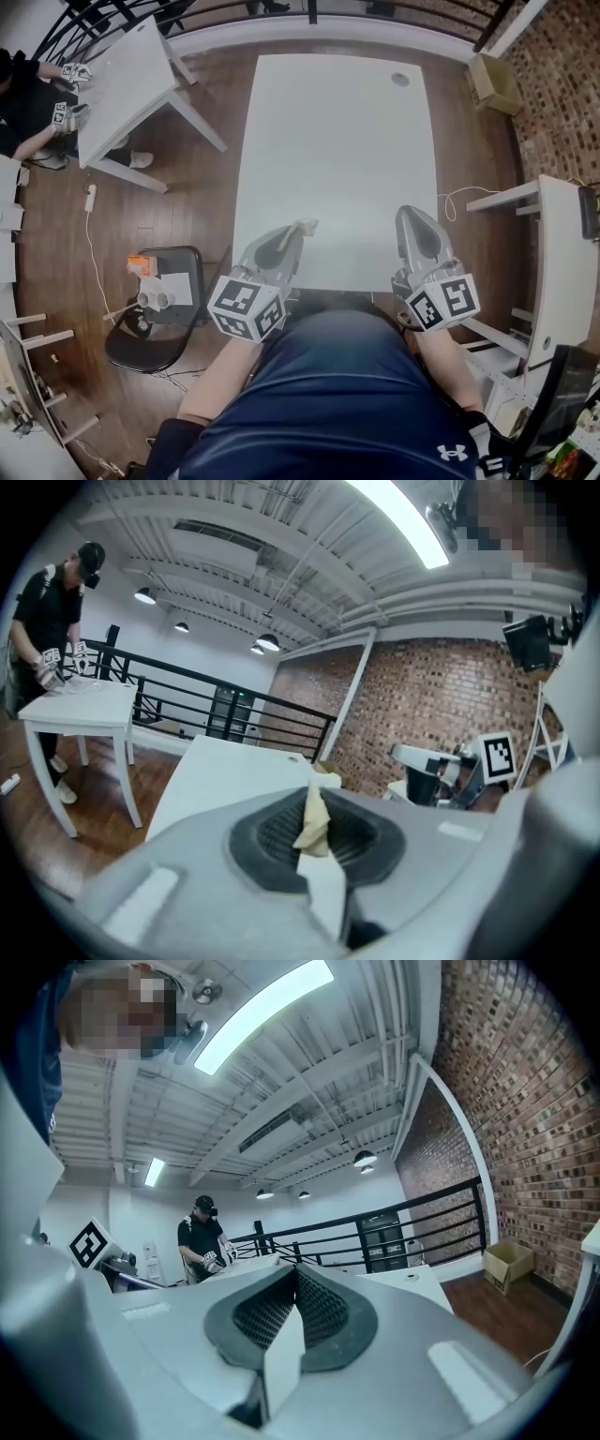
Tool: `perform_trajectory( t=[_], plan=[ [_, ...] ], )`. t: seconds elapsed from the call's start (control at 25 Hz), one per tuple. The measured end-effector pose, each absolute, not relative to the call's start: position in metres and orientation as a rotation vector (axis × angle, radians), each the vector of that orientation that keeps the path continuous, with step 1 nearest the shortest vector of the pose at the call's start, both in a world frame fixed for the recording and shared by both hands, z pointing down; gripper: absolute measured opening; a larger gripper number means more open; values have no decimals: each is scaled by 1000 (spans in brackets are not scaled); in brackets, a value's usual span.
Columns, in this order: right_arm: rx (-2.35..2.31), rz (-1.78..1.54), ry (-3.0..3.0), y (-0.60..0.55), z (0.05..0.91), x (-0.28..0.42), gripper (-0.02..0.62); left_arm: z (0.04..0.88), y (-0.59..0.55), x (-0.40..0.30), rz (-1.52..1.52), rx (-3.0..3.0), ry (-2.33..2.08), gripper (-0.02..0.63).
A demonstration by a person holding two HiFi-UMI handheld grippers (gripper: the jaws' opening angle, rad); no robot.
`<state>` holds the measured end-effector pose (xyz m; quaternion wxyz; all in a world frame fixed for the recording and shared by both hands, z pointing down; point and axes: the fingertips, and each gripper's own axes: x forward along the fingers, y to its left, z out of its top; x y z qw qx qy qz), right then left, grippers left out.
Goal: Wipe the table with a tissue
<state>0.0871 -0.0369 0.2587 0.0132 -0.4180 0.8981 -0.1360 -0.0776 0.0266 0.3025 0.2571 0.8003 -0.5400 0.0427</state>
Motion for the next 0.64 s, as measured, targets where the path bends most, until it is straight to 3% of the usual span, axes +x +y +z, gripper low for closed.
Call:
perform_trajectory(
  t=[0.64],
  plan=[
    [-1300,-436,2793,-35,263,89,11,306,29,-75,135,2170,-1456,20]
  ],
)
